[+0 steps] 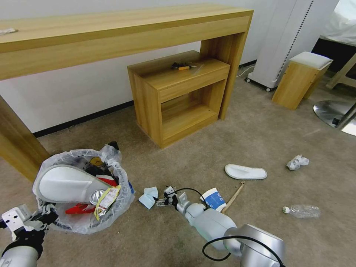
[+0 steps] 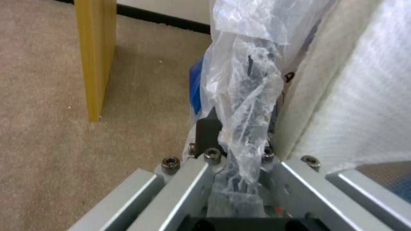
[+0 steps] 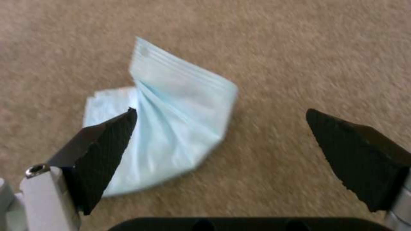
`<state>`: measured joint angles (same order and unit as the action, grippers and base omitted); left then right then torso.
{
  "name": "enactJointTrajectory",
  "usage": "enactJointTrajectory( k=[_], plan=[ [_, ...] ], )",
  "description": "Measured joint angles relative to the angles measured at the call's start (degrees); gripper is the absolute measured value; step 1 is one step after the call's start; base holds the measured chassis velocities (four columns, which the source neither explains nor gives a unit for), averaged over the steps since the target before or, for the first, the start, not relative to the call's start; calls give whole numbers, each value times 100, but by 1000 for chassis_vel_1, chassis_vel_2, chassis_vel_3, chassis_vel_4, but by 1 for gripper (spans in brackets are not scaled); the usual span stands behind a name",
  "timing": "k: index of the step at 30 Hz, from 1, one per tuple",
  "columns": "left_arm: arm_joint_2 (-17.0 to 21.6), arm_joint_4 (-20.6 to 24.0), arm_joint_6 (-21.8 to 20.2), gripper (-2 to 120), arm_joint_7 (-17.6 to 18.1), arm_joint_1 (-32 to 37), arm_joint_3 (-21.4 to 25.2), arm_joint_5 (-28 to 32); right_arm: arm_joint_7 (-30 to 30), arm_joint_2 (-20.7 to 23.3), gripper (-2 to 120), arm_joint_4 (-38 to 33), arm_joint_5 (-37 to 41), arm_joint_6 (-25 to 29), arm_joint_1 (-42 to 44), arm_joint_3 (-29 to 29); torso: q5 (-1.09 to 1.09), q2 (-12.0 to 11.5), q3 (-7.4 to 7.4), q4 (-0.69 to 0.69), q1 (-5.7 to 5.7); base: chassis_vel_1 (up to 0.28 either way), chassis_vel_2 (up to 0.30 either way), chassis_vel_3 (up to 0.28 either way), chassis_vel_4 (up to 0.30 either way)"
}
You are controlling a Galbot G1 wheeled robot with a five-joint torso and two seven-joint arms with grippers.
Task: Pick up the trash bin and place the garbage on the floor into it.
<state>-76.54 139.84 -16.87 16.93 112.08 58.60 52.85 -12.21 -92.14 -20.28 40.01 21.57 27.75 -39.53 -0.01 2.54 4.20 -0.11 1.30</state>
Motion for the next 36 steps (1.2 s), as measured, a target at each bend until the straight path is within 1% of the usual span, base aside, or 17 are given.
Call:
enactJointTrajectory(
  k=[2,5,9,12,25,36],
  plan=[
    [0,-2,0,0,-1,-12,-6,-1,19,1,100,-91,80,5,3,-90,0,0,0,-1,0,0,0,0,0],
    [0,-11,0,0,-2,-23,-20,-3,125,0,100,-373,423,-6,41,-407,0,0,0,0,0,0,0,0,0],
    [-2,-11,0,0,-5,-23,-20,-2,170,-2,100,-430,539,-59,48,-558,2,0,0,1,0,0,0,0,0],
    [-4,3,0,0,-5,-16,-16,3,147,4,100,-220,463,-67,32,-529,-1,0,0,-1,0,0,0,0,0],
    [-43,20,1,0,-9,-30,-49,12,58,1,100,70,294,-232,34,-331,1,0,0,0,0,0,0,0,0],
    [-92,52,-1,0,-30,-13,-59,-5,8,1,100,-29,373,-323,-28,-329,1,0,0,0,0,0,0,0,0]
  ],
)
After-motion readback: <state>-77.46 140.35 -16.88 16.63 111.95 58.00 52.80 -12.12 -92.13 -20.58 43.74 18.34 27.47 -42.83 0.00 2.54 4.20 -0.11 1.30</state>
